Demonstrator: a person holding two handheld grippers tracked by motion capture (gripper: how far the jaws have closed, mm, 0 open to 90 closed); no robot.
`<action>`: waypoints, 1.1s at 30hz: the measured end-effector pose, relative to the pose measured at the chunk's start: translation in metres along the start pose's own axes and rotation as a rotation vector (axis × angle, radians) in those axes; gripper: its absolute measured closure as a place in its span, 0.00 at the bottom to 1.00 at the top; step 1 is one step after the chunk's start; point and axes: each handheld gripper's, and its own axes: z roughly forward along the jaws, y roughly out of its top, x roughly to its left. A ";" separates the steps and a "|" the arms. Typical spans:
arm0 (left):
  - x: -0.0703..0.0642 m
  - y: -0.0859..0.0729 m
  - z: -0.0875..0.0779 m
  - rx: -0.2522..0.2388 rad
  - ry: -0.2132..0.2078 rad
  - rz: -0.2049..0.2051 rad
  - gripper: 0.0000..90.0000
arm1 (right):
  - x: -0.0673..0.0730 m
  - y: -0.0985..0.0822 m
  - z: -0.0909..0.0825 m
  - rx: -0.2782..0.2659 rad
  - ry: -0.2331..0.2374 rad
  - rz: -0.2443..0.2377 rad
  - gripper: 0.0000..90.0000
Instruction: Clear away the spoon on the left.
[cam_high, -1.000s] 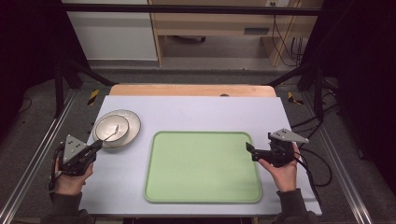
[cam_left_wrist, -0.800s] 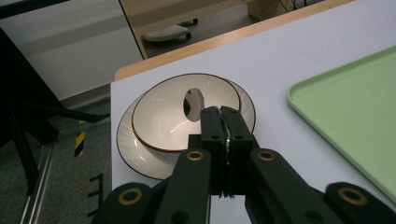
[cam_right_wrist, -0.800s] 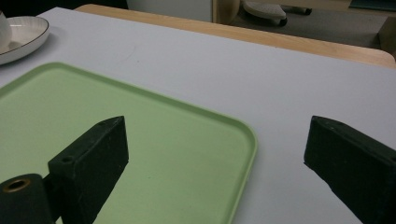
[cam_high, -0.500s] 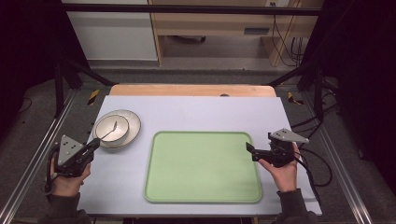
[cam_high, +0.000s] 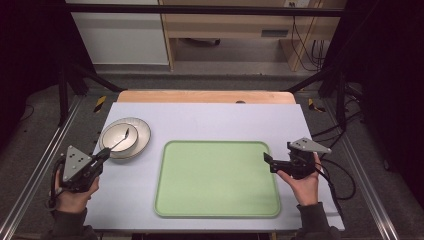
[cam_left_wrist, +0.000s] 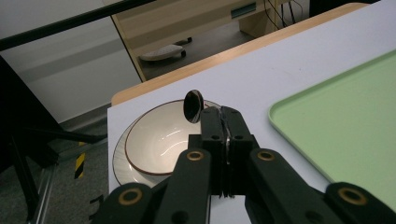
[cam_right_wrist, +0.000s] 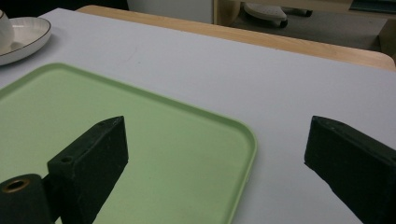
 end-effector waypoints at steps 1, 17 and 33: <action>-0.001 0.001 0.000 -0.001 -0.002 0.008 0.99 | 0.000 0.000 0.000 0.000 0.000 0.000 0.07; -0.025 0.011 -0.001 -0.020 -0.056 0.062 0.99 | 0.000 0.001 -0.001 -0.005 0.002 0.000 0.07; -0.047 0.015 0.004 -0.015 -0.105 0.114 0.99 | 0.000 0.002 -0.003 -0.008 0.000 -0.003 0.07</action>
